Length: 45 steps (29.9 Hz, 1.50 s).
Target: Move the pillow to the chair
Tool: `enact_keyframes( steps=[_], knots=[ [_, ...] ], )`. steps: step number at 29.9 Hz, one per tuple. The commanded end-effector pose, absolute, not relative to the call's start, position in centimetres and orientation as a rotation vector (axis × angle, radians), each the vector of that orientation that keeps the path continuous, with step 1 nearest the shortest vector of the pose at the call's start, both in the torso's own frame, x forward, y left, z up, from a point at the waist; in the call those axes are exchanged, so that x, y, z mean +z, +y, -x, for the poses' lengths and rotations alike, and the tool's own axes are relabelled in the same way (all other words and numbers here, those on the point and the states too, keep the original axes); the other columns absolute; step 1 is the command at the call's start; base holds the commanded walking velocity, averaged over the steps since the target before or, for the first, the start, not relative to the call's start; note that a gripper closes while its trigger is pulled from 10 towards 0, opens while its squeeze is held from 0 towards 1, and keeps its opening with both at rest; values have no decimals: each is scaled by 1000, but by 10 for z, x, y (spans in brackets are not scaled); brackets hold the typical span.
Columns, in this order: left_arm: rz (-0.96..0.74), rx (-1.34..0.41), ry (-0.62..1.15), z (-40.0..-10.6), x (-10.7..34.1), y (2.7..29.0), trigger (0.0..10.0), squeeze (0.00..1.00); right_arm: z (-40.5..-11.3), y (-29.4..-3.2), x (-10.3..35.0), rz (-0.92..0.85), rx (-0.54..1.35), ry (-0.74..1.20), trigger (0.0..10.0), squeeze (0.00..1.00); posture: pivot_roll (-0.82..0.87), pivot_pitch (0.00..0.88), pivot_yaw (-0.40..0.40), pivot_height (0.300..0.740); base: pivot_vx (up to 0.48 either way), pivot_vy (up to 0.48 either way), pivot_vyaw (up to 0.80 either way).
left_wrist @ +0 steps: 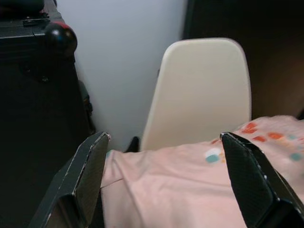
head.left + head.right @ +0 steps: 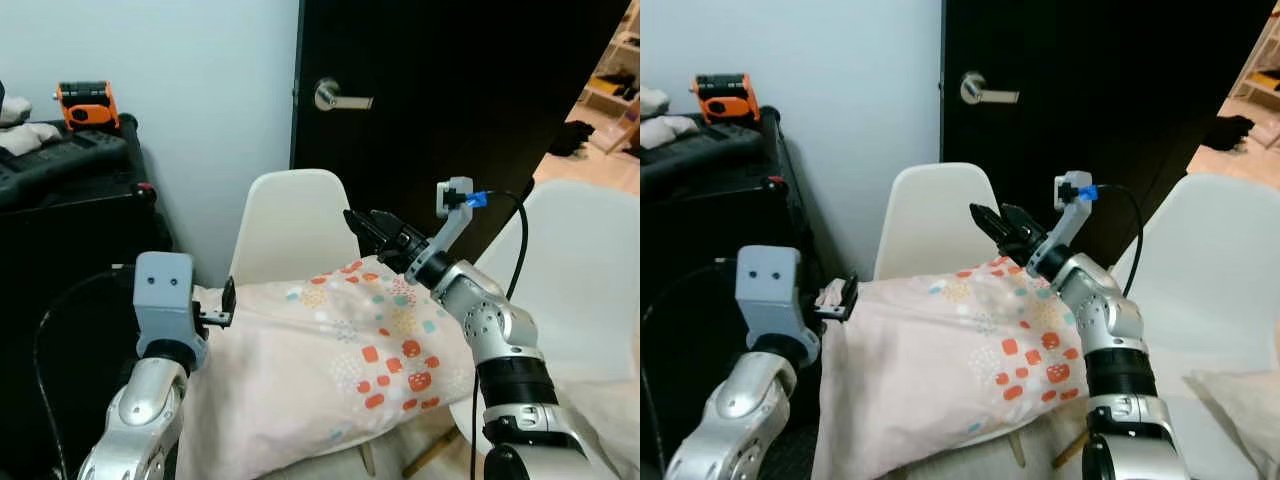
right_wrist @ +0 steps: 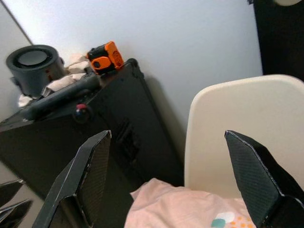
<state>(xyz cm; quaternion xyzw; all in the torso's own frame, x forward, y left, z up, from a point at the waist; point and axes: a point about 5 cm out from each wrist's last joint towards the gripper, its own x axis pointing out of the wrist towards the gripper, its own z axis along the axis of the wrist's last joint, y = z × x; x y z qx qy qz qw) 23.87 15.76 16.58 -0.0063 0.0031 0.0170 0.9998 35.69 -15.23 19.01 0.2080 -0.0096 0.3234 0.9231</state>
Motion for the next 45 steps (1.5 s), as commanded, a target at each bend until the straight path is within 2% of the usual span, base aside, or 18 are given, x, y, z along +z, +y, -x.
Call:
enact_keyframes(
  steps=[1,8,11,15,17,26,31,45],
  knots=[
    [61,5,33,-234,162,154,10000,0,-354,-158,181,-400,628,20,10000,0,-29,0,-113,714,0,0,0],
    [136,-85,52,-221,157,141,10000,0,-343,-158,166,-389,577,55,10000,0,-27,0,-111,729,0,0,0],
    [67,-136,72,-216,149,133,10000,0,-328,-150,151,-377,573,81,10000,0,-32,0,-105,738,0,0,0],
    [59,-121,88,-216,141,136,10000,0,-319,-155,142,-376,506,93,10000,0,-37,0,-99,740,0,0,0],
    [112,-98,103,-219,136,142,10000,0,-312,-155,136,-336,506,94,10000,0,-46,0,-95,740,0,0,0],
    [127,-89,105,-224,132,147,10000,0,-320,-155,142,-354,456,54,10000,0,-38,0,-111,740,0,0,0],
    [136,-73,86,-224,133,145,10000,0,-323,-166,137,-437,351,92,10000,0,-39,0,-117,740,0,0,-758],
    [158,15,45,-233,134,156,10000,0,-326,-168,134,-386,295,109,10000,0,-37,0,-121,740,0,0,-756]
  ],
)
